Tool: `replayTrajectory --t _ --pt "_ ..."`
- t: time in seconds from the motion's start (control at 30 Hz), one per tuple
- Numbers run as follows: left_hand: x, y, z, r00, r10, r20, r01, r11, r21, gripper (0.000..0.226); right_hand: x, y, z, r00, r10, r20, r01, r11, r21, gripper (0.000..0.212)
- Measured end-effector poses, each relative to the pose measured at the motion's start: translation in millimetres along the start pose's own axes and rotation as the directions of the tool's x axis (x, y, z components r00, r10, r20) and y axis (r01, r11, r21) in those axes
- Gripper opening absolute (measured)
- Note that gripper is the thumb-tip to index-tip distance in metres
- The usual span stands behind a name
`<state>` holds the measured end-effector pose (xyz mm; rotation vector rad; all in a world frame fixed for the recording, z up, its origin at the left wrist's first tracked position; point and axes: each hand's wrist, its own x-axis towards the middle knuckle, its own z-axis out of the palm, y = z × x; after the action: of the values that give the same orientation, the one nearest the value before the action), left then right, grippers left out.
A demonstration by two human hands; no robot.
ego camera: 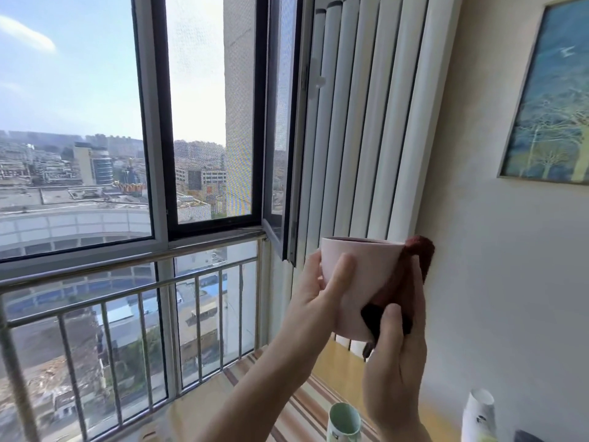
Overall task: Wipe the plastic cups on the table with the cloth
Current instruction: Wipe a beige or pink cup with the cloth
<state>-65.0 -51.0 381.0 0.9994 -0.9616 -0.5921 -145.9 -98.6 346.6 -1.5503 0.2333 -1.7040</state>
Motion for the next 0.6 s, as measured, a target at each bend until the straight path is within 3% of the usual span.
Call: replayTrajectory --t 0.1,0.2,0.4,0.5,0.6 --pt "2 -2 -3 0.999 -0.027 -0.043 0.027 1.000 -0.008 0.063 -6 8 0 0.988 -0.148 0.046 0.155 0.947 -0.282 0.055" --pt "0 -5 -2 0.995 -0.035 -0.092 0.033 0.999 -0.018 0.074 -14 9 4 0.965 -0.240 0.108 0.263 0.876 -0.403 0.050" --pt "11 0 -9 0.975 -0.086 -0.206 0.073 0.995 -0.069 0.090 -37 15 -8 0.948 -0.295 0.118 0.317 0.859 -0.403 0.040" --pt "16 0 -19 0.964 -0.149 -0.219 0.122 0.984 -0.132 0.095 -31 10 -20 0.978 -0.204 -0.030 0.191 0.951 -0.244 0.038" --pt "12 -5 -21 0.958 -0.235 -0.167 0.209 0.965 -0.159 0.085 -1 8 -24 0.982 -0.154 -0.112 0.122 0.961 -0.249 0.039"
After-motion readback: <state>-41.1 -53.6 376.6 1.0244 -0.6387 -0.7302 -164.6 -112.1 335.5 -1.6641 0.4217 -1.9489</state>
